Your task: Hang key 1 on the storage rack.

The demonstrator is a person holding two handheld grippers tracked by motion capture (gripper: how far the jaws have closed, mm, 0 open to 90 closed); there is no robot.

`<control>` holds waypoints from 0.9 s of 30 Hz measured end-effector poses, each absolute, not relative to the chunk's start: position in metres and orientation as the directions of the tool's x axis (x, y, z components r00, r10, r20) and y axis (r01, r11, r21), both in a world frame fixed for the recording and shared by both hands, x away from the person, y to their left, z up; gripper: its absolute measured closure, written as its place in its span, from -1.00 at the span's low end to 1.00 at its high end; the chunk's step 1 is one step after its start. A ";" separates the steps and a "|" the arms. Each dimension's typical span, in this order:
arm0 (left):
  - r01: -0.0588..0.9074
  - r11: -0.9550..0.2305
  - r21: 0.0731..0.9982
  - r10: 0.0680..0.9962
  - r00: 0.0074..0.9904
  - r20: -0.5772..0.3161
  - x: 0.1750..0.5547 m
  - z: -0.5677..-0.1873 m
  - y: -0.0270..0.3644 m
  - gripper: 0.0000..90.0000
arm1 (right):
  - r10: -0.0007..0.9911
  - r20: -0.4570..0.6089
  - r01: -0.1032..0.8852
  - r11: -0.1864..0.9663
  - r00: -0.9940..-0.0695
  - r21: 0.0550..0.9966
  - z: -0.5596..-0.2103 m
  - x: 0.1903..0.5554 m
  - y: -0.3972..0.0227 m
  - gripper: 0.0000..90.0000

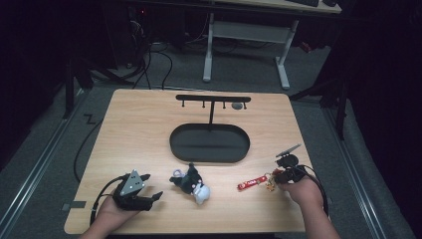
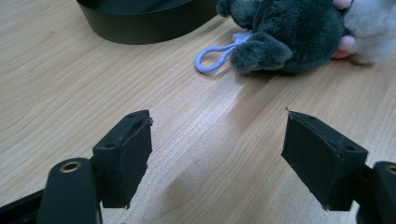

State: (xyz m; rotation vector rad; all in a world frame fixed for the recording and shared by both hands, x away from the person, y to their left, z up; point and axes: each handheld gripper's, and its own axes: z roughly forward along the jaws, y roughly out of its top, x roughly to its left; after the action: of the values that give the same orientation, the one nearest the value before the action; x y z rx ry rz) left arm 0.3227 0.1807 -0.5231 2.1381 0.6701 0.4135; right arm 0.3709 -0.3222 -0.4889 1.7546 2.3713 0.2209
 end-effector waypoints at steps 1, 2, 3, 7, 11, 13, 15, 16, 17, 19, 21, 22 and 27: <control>0.316 -0.508 0.801 0.592 0.804 0.059 0.323 -0.523 0.181 -0.46 | 0.957 -0.062 0.931 0.290 -0.283 0.220 -0.489 0.371 -0.321 0.48; 0.316 -0.508 0.801 0.593 0.803 0.058 0.323 -0.523 0.181 -0.46 | 0.955 -0.064 0.930 0.296 -0.289 0.220 -0.489 0.372 -0.322 0.48; 0.316 -0.507 0.802 0.593 0.803 0.059 0.323 -0.523 0.181 -0.46 | 0.955 -0.064 0.929 0.296 -0.289 0.220 -0.489 0.372 -0.321 0.48; 0.317 -0.509 0.800 0.592 0.804 0.058 0.323 -0.524 0.181 -0.46 | 0.952 -0.056 0.924 0.306 -0.301 0.230 -0.479 0.372 -0.320 0.48; 0.317 -0.510 0.800 0.591 0.805 0.058 0.323 -0.524 0.180 -0.46 | 0.951 -0.034 0.921 0.306 -0.307 0.242 -0.464 0.368 -0.318 0.48; 0.316 -0.510 0.800 0.590 0.805 0.058 0.323 -0.523 0.180 -0.46 | 0.950 -0.026 0.920 0.307 -0.310 0.244 -0.454 0.365 -0.316 0.48; 0.314 -0.510 0.801 0.589 0.806 0.059 0.323 -0.523 0.180 -0.46 | 0.949 -0.029 0.918 0.310 -0.312 0.247 -0.452 0.364 -0.315 0.48; 0.312 -0.511 0.801 0.588 0.806 0.061 0.322 -0.523 0.180 -0.46 | 0.948 -0.025 0.916 0.313 -0.317 0.249 -0.443 0.362 -0.314 0.48; 0.311 -0.510 0.802 0.588 0.807 0.061 0.322 -0.523 0.180 -0.46 | 0.947 -0.021 0.916 0.314 -0.319 0.248 -0.439 0.361 -0.314 0.48; 0.310 -0.511 0.802 0.587 0.808 0.061 0.322 -0.523 0.179 -0.46 | 0.946 -0.007 0.913 0.314 -0.323 0.261 -0.431 0.358 -0.312 0.48; 0.310 -0.510 0.802 0.586 0.808 0.060 0.322 -0.523 0.179 -0.46 | 0.945 0.004 0.910 0.315 -0.328 0.270 -0.423 0.356 -0.311 0.48; 0.309 -0.510 0.802 0.585 0.808 0.061 0.322 -0.522 0.179 -0.46 | 0.944 0.012 0.909 0.314 -0.329 0.274 -0.419 0.355 -0.310 0.48; 0.310 -0.506 0.805 0.588 0.807 0.059 0.322 -0.522 0.180 -0.46 | 0.939 0.015 0.903 0.327 -0.345 0.279 -0.399 0.352 -0.302 0.48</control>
State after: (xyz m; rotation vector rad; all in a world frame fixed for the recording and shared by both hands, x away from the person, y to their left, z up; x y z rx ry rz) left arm 0.3222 0.1795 -0.5221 2.1336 0.6602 0.4132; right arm 0.3524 -0.3020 -0.3993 1.7030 2.4341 0.3603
